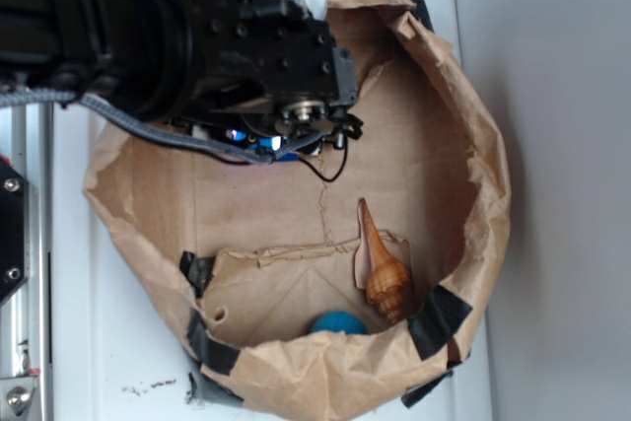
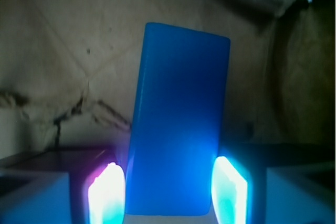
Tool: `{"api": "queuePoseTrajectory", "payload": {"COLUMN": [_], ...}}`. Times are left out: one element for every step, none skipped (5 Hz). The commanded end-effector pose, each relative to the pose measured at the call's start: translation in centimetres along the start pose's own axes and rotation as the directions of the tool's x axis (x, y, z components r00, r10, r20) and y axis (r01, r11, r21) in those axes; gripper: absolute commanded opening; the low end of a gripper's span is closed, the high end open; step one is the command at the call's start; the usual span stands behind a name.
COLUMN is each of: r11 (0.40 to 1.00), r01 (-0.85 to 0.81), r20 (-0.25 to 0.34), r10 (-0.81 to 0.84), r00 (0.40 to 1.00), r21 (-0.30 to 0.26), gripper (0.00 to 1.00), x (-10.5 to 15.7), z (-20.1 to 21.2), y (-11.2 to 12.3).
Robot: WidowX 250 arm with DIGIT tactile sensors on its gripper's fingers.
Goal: Grab the blue block.
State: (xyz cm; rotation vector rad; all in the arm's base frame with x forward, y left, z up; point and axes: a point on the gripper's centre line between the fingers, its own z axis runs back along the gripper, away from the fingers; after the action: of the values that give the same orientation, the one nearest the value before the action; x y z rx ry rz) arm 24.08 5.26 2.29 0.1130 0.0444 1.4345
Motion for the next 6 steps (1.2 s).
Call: {"api": "queuePoseTrajectory", "payload": {"r11": [0.991,0.963,0.875,0.768,0.768,0.823], "r01": [0.061,0.188,0.346,0.583,0.614,0.533], "r20": [0.006,0.014,0.075,0.183,0.191,0.146], "r10": [-0.060,-0.189,-0.341,-0.554,-0.584,-0.513], "r00": [0.998,0.982,0.937,0.812,0.789,0.846], "r21": [-0.117,-0.195,-0.339,-0.263,-0.182,-0.194], "gripper": [0.00,0.00,0.00,0.00,0.85,1.00], "x": [1.3,1.8,2.0,2.1,2.0,1.9], "z": [3.4,5.6,8.0,9.3,9.4,8.0], "y": [-0.8,-1.2,-0.5,-0.2,0.0,-0.1]}}
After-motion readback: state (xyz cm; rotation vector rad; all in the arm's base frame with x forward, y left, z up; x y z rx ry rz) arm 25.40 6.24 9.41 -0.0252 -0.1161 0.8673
